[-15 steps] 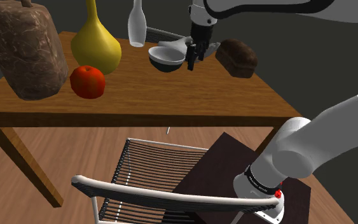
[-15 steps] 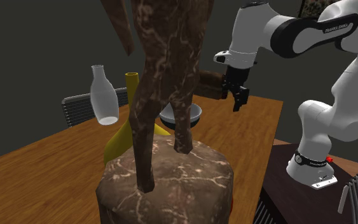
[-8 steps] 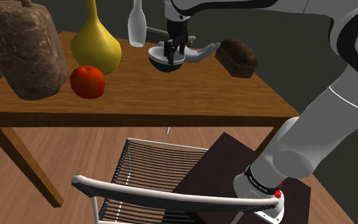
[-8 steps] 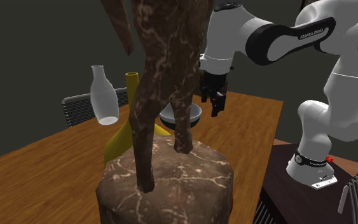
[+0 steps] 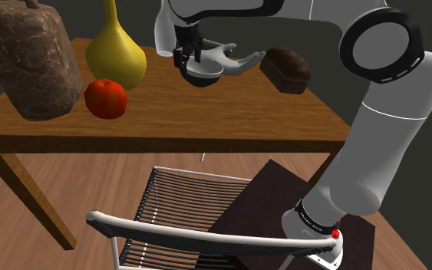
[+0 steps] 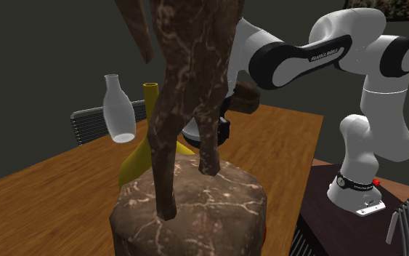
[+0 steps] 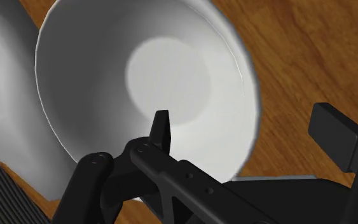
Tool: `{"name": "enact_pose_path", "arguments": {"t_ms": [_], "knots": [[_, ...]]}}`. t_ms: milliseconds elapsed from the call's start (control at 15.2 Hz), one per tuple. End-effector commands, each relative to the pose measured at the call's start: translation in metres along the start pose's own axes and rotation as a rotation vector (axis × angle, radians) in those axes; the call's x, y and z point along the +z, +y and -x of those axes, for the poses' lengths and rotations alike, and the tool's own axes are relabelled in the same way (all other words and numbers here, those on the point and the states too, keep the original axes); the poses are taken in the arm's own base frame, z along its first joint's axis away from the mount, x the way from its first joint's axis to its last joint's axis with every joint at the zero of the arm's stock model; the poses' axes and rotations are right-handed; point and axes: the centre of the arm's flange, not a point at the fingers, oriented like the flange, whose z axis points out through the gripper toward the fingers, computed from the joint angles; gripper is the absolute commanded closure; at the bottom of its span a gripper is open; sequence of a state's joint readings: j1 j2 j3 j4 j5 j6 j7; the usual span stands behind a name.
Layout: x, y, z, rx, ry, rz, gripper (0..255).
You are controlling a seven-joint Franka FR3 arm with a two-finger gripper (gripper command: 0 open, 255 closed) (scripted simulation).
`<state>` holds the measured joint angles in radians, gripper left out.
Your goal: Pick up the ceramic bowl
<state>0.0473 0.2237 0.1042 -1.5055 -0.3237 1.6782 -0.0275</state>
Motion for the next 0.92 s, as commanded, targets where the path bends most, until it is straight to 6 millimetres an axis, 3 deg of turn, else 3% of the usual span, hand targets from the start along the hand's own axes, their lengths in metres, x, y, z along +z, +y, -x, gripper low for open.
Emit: {"name": "enact_pose_path", "arguments": {"t_ms": [0, 264, 462, 528, 858], "knots": [[0.008, -0.003, -0.004, -0.001, 0.0, 0.003, 0], [0.028, -0.01, -0.005, -0.001, 0.0, 0.003, 0], [0.031, -0.01, -0.005, -0.001, 0.0, 0.003, 0], [0.031, -0.01, -0.005, -0.001, 0.0, 0.003, 255], [0.031, -0.01, -0.005, -0.001, 0.0, 0.003, 255]]}}
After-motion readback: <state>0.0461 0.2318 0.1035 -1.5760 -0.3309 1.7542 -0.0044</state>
